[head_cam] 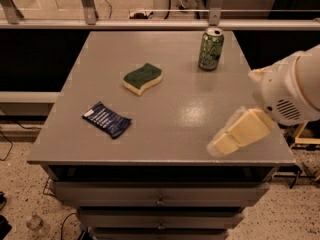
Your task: Pick rxbar blueberry
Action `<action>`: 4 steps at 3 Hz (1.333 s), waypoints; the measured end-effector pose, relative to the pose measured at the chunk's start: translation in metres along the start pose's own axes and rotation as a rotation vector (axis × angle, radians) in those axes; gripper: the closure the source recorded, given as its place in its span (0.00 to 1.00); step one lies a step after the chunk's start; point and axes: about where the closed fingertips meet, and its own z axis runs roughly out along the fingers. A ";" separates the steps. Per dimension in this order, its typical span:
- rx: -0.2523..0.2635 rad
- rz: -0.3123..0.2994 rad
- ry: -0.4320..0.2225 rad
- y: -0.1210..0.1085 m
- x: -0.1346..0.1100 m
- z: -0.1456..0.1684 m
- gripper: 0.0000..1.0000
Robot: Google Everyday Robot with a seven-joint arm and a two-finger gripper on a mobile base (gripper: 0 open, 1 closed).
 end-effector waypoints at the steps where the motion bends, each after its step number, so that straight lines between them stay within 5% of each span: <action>1: 0.003 0.057 -0.143 0.020 -0.008 0.026 0.00; 2: 0.034 0.062 -0.265 0.029 -0.015 0.052 0.00; 3: 0.120 0.067 -0.396 0.025 -0.037 0.064 0.00; 4: 0.167 0.048 -0.455 0.023 -0.059 0.061 0.00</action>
Offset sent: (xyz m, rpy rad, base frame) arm 0.0547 0.0812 0.0037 0.5024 -0.5214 -0.0612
